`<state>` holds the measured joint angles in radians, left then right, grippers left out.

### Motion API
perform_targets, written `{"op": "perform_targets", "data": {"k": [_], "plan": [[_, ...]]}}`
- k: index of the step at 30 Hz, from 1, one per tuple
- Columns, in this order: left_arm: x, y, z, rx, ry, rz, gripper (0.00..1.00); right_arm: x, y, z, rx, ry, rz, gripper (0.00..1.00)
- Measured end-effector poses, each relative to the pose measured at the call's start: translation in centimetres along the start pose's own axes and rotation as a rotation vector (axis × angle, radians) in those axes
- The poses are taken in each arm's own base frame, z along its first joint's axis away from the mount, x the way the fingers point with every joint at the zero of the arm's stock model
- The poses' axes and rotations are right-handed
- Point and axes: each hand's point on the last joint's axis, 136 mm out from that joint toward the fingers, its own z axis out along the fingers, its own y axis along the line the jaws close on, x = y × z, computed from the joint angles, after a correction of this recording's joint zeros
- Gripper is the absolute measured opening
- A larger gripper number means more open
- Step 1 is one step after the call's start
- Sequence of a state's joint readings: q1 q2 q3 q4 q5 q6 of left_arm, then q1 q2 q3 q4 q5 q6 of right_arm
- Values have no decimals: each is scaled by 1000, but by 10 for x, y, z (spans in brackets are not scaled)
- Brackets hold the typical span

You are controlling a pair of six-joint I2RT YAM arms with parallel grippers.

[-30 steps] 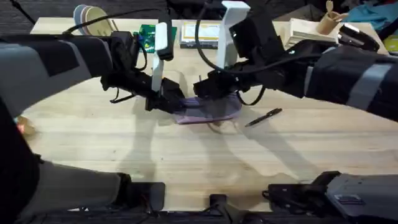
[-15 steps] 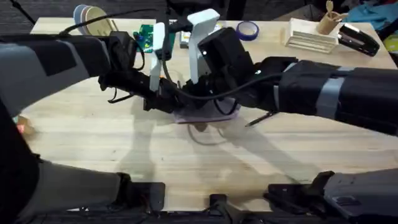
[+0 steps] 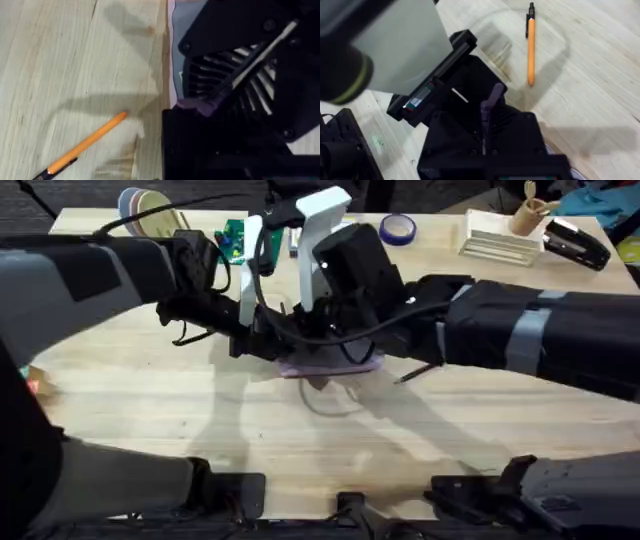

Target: Unzip the bag, pick up the pens from the table one at a time and place them inside, then zip the bag closed.

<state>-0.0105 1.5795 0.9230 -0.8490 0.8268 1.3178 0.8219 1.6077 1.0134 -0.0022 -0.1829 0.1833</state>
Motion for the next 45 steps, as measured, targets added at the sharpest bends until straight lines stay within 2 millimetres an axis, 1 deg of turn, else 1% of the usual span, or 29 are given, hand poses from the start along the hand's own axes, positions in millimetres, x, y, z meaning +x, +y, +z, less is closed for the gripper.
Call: {"op": "perform_targets", "data": {"k": [7,10,11,12,14,15,18,19,20,23,25,27,32,33,34,35,38,39,40,41,45], "plan": [[0,0,0,0,-1,1,42,-1,0,-1,0,-3,-1,32],[-1,0,0,1,-4,0,42,-4,2,-4,-4,-14,-4,32],[-1,-1,0,2,-7,0,42,-6,3,-5,-5,-19,-6,47],[-2,-1,0,4,-10,0,42,-7,5,-7,-7,-24,-5,104],[-2,-3,0,11,-14,0,42,-14,4,-13,8,-47,-14,398],[-3,-3,0,12,-18,0,42,-14,3,-17,19,-47,-15,525],[-4,-3,-1,12,-28,8,42,-8,-1,-30,53,-14,-19,937],[-5,-3,-1,12,-31,10,42,-5,-1,-34,56,1,-19,981],[-5,-3,-1,13,-34,10,42,-2,1,-37,48,13,-17,992],[-8,-3,2,16,-34,23,42,-3,25,-50,-49,21,-13,997],[-9,-4,3,20,-35,29,42,0,33,-62,-86,37,-5,998],[-9,-4,4,22,-34,31,42,-2,31,-74,-92,34,12,998],[-10,-4,4,21,-35,29,44,-13,13,-101,-63,-11,53,998],[-10,-4,4,21,-35,29,84,-15,11,-106,-57,-21,57,998],[-10,-4,4,22,-40,31,191,-17,9,-111,-52,-31,61,998],[-11,-5,4,23,-44,31,333,-18,7,-116,-48,-39,64,998],[-16,-6,5,32,-69,34,817,-21,3,-128,-37,-58,64,998],[-18,-7,5,36,-74,33,938,-21,2,-130,-32,-58,61,998],[-19,-8,5,39,-79,34,978,-20,1,-132,-28,-58,58,998],[-20,-8,5,42,-86,35,989,-19,-1,-134,-24,-53,55,998],[-22,-9,5,44,-95,35,992,-14,-3,-135,-18,-36,51,997]]}}
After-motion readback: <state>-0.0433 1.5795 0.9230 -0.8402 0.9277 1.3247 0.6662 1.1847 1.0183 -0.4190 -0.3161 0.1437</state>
